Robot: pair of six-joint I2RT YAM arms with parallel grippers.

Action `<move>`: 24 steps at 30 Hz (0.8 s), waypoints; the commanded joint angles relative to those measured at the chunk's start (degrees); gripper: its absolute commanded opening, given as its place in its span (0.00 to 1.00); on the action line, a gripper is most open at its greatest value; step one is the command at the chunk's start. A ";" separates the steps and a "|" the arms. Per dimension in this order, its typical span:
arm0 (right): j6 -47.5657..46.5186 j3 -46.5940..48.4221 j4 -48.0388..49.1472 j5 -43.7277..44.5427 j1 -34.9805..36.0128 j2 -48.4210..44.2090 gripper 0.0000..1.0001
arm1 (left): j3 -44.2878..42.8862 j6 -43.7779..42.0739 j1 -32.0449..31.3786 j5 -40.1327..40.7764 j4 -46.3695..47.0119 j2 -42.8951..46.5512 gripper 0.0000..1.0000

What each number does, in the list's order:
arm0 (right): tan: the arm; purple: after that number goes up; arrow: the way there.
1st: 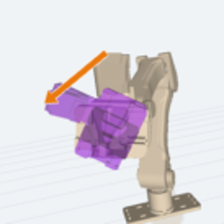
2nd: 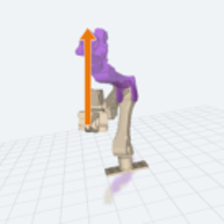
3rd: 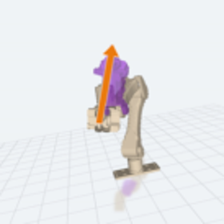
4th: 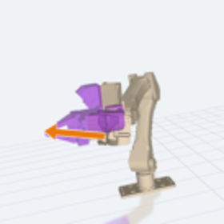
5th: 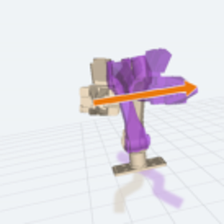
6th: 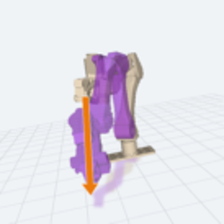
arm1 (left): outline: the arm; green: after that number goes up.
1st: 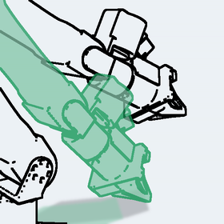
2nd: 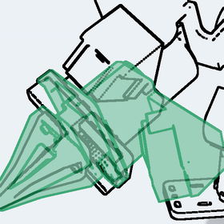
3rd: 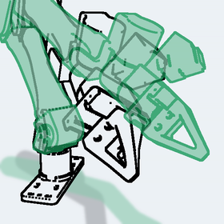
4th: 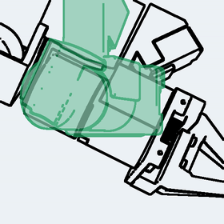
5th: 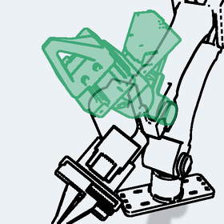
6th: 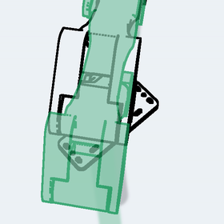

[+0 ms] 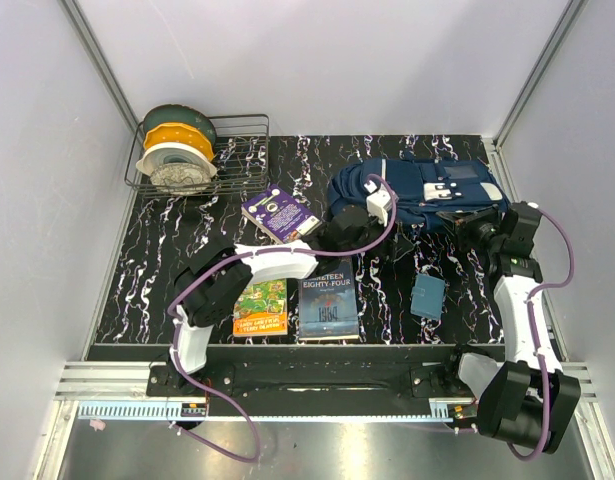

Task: Pack the student bag
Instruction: Unzip the student bag at the center of the board.

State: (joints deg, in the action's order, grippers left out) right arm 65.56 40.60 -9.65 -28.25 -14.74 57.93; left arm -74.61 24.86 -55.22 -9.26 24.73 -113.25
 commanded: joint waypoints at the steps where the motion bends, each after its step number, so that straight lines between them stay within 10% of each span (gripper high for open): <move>1: 2.38 3.70 4.20 -5.68 0.33 -2.74 0.00 | -2.56 1.15 0.29 3.36 5.59 0.05 0.56; 24: 3.35 2.29 5.34 -6.73 0.94 -4.32 0.00 | -4.75 8.80 3.01 2.31 15.87 -3.55 0.48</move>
State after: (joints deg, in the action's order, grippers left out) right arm 66.98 40.60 -9.23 -28.62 -14.66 56.29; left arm -77.06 31.16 -53.98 -7.33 32.36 -116.49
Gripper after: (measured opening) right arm 0.109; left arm 0.461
